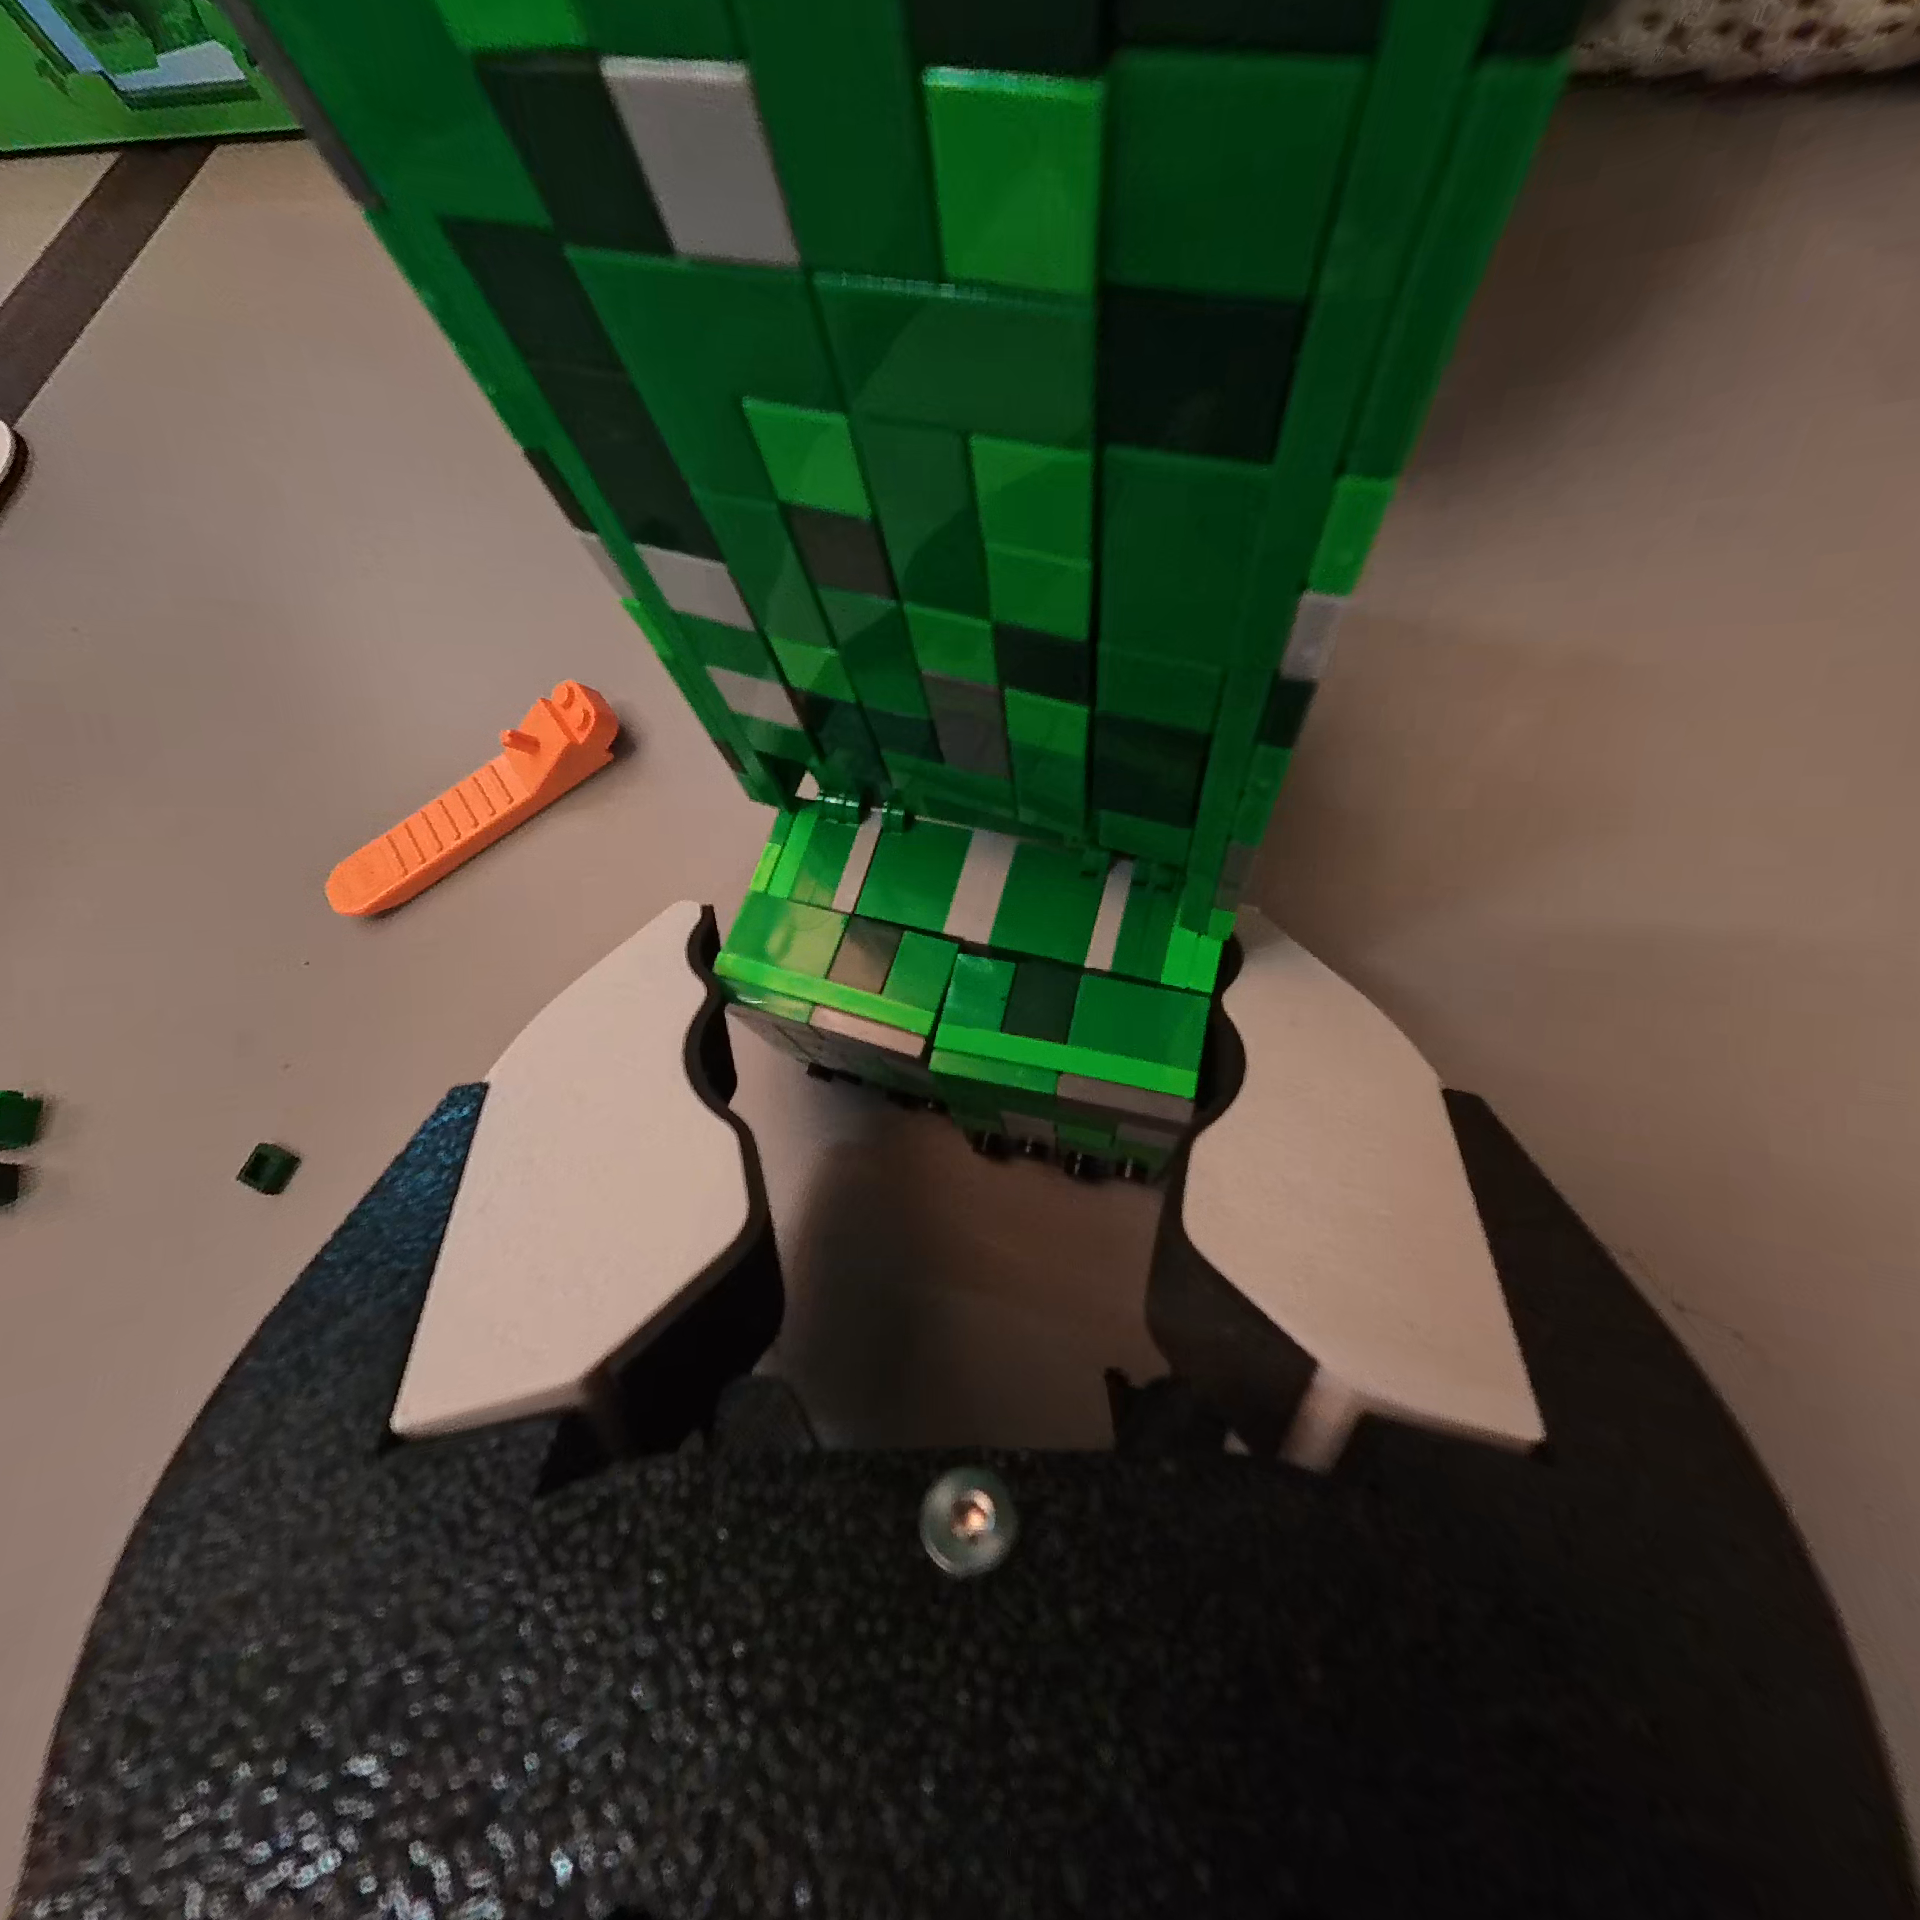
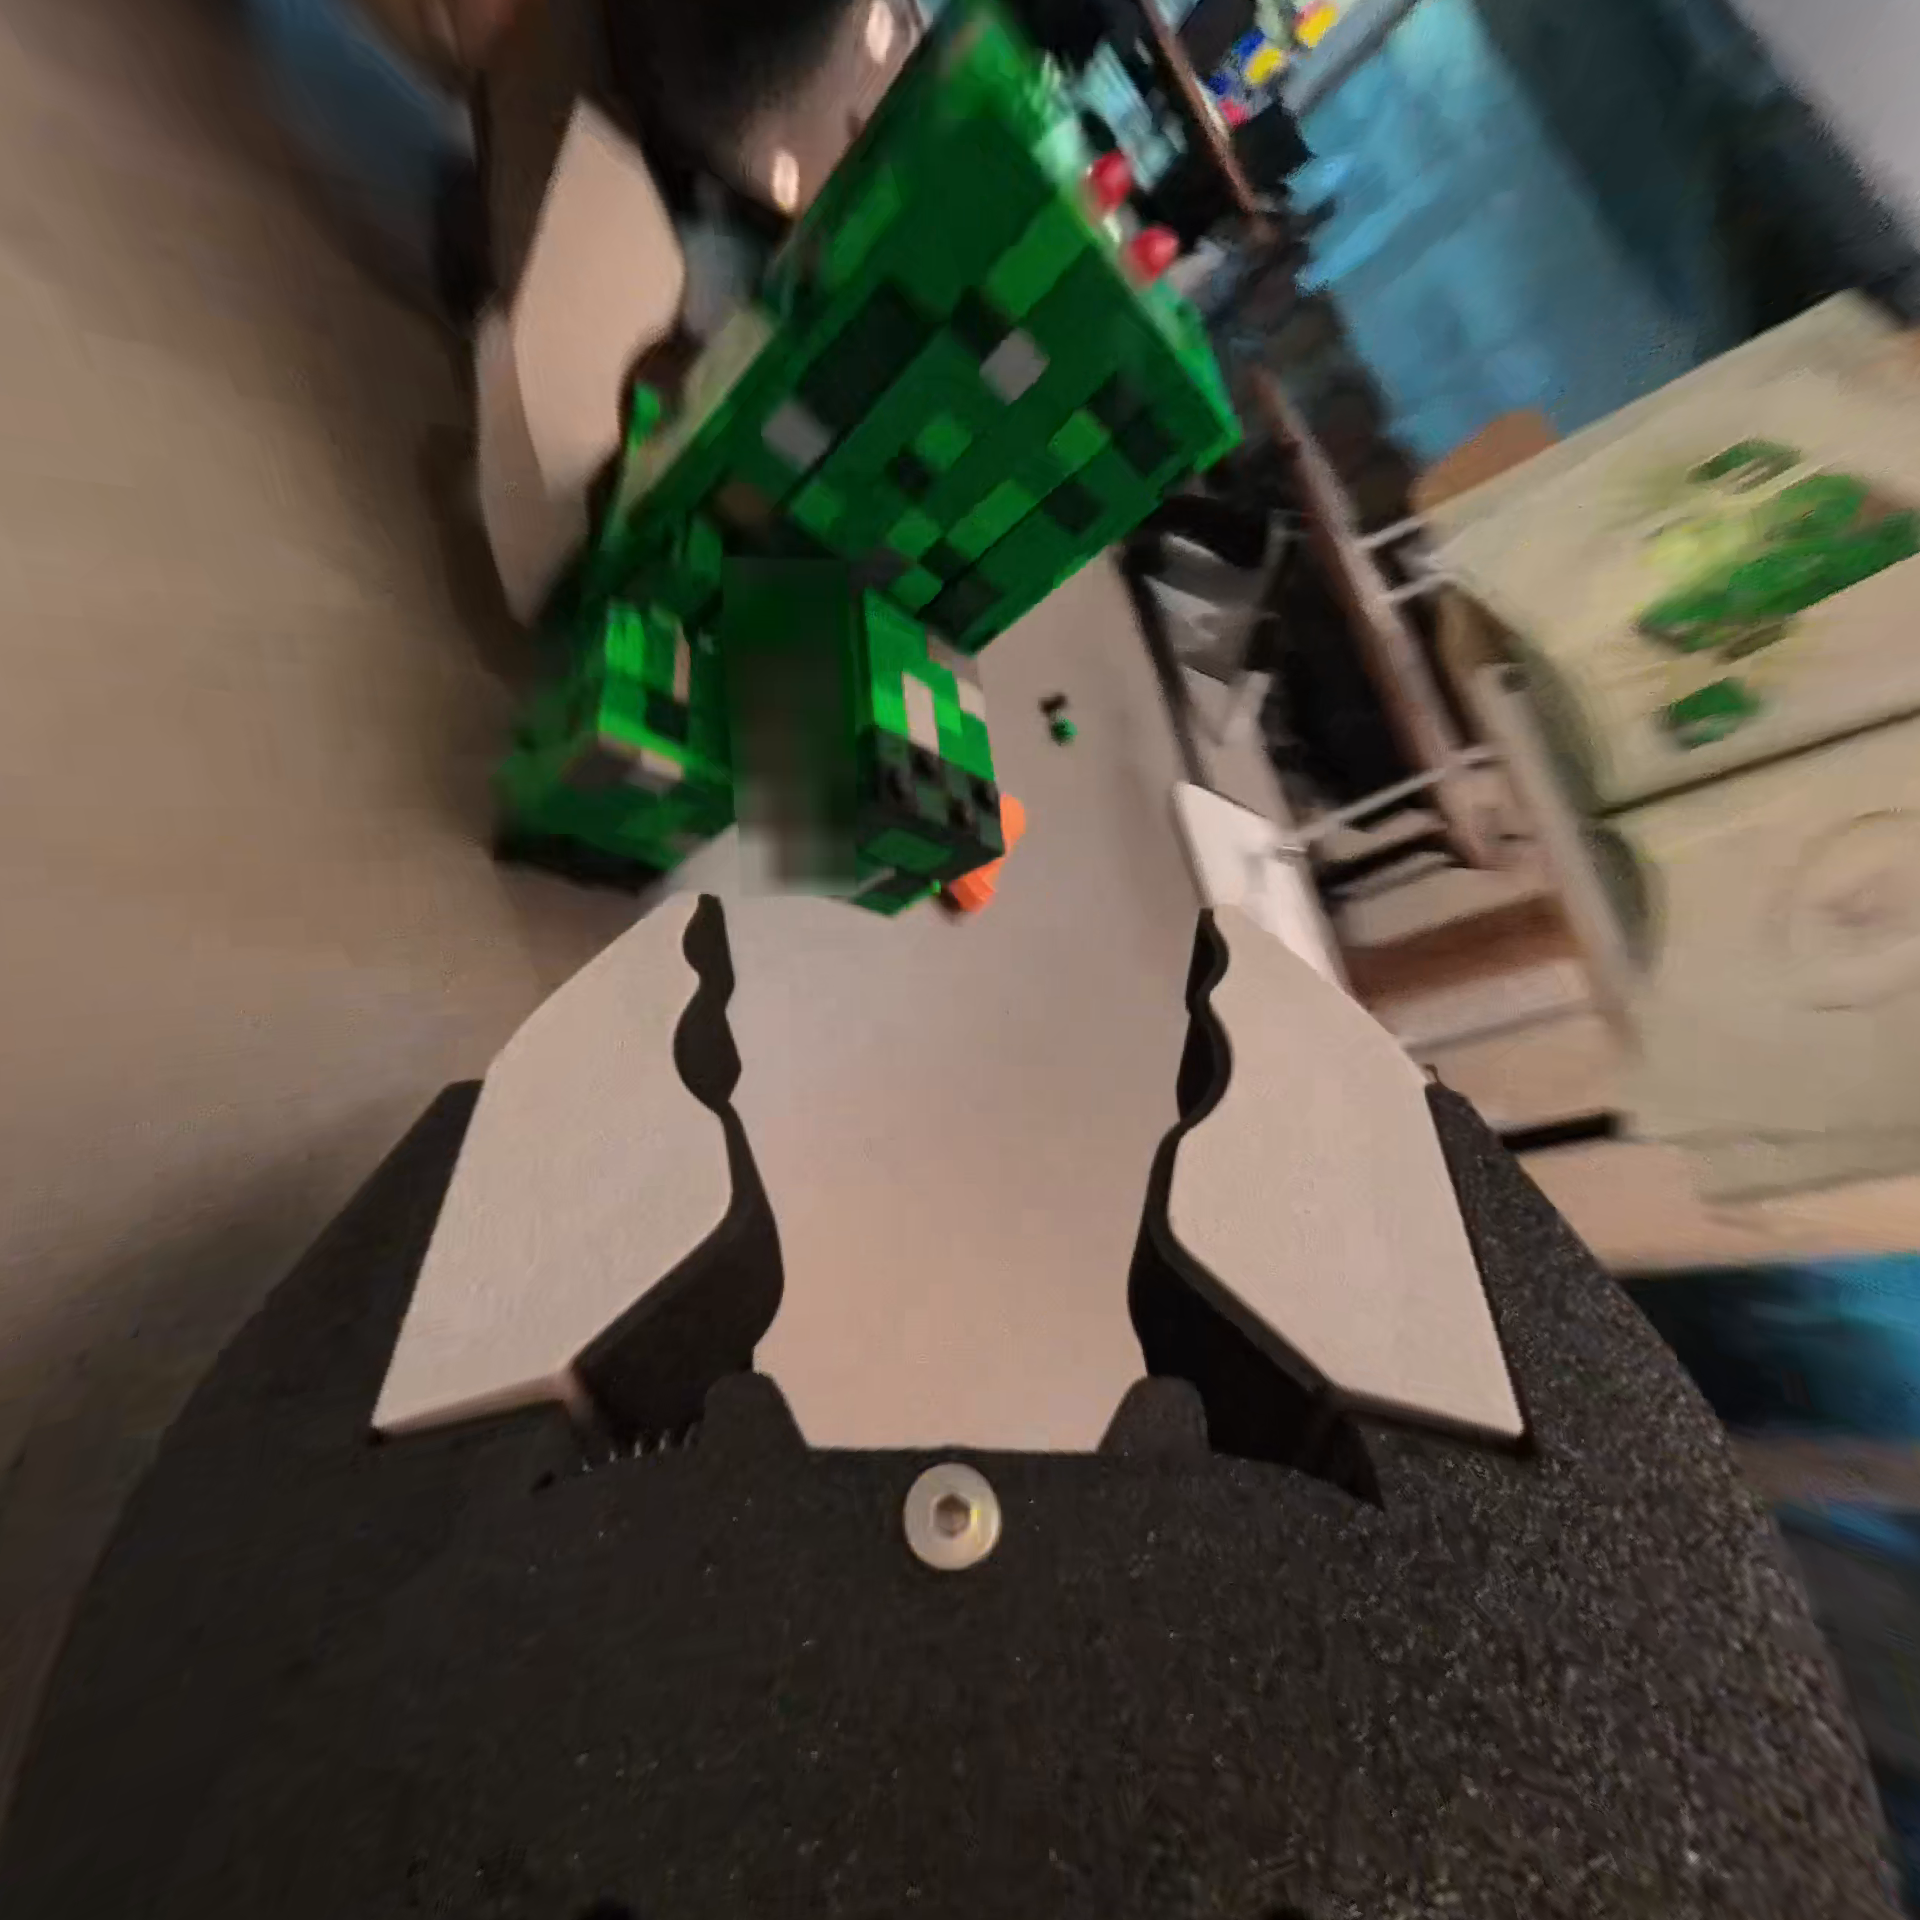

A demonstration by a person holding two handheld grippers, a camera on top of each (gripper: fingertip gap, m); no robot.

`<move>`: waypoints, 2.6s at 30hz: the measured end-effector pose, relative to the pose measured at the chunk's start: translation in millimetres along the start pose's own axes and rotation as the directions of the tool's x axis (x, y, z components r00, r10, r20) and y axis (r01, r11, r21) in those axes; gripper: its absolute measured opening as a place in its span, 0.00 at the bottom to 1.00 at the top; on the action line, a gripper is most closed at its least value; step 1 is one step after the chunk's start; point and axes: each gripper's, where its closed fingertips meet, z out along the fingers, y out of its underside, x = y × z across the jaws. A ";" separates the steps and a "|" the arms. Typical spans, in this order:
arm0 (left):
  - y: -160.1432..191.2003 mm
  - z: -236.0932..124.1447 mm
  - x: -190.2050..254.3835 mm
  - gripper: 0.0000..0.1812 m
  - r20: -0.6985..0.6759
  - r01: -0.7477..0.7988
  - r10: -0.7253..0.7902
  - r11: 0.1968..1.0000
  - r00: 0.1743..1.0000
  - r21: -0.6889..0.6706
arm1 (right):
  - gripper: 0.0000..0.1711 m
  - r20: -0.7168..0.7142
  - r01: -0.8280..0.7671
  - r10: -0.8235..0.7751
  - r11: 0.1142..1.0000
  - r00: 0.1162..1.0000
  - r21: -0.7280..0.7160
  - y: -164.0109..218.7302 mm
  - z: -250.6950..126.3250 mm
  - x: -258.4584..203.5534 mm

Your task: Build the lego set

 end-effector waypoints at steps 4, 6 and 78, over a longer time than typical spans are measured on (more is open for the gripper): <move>-0.2 0.1 -0.1 0.48 0.000 0.001 -0.001 1.000 1.000 0.002 | 0.49 -0.204 0.410 -0.435 0.899 0.877 -0.153 0.4 5.1 -9.0; -0.3 0.2 -0.1 0.48 0.000 0.001 -0.001 1.000 1.000 0.002 | 0.49 -0.251 0.506 -0.545 0.838 0.800 -0.205 -0.3 10.7 -11.2; -7.0 -55.3 -6.3 0.67 0.411 -0.031 -0.015 0.994 0.912 0.105 | 0.32 -0.289 0.653 -0.662 0.744 0.691 -0.141 -4.5 33.0 -5.3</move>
